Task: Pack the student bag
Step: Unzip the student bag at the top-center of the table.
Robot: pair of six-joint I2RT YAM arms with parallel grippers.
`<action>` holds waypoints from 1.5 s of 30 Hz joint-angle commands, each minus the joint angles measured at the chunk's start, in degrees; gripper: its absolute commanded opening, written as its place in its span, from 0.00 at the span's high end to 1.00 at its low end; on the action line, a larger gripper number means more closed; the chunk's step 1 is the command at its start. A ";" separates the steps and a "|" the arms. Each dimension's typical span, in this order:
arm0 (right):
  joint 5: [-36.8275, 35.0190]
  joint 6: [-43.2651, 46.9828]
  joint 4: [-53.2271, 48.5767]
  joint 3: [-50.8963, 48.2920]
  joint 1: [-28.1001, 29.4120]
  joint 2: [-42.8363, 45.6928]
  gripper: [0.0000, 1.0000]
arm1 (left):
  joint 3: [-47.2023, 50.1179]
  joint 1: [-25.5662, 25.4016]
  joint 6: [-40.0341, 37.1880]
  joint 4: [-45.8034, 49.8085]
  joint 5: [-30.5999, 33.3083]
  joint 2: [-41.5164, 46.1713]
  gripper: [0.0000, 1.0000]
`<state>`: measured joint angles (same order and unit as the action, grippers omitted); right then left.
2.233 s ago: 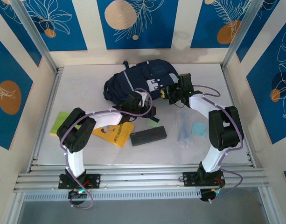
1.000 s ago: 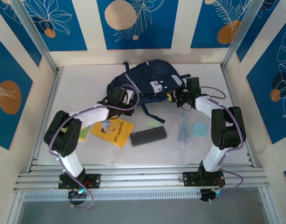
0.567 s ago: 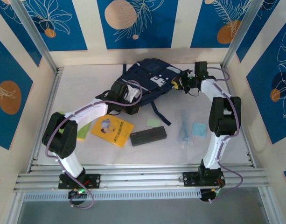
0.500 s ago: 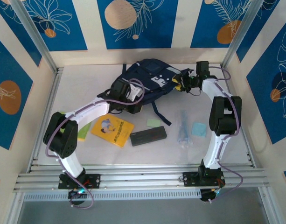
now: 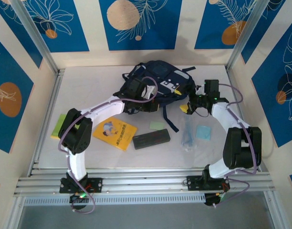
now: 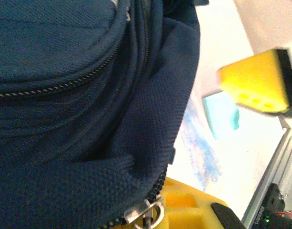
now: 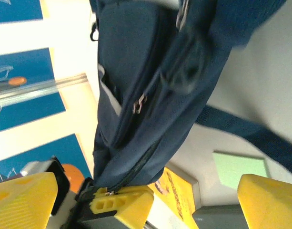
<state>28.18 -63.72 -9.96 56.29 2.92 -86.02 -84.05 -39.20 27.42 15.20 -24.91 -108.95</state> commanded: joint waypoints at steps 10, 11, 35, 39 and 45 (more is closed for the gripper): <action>-6.42 -18.11 30.56 -3.90 9.20 -14.50 0.93 | 3.92 -2.37 2.80 -4.69 -3.27 4.95 1.00; -6.64 -17.79 30.13 -3.74 9.13 -14.53 1.00 | 3.62 -2.09 1.70 -2.73 -2.36 5.11 1.00; -4.58 34.26 -15.75 20.40 -2.51 -17.43 1.00 | 4.62 14.85 -15.60 25.52 3.70 9.96 1.00; -5.72 36.08 -20.21 28.27 -3.76 -21.83 1.00 | 5.78 7.27 -12.24 22.69 -4.91 11.56 1.00; -7.36 30.30 -23.94 34.45 -5.97 -25.19 0.84 | -1.18 -1.48 -4.78 12.55 -12.77 5.73 1.00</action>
<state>31.31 -33.28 -37.74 87.13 1.06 -111.33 -80.01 -36.99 18.63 28.93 -28.75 -102.45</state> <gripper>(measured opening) 0.110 0.067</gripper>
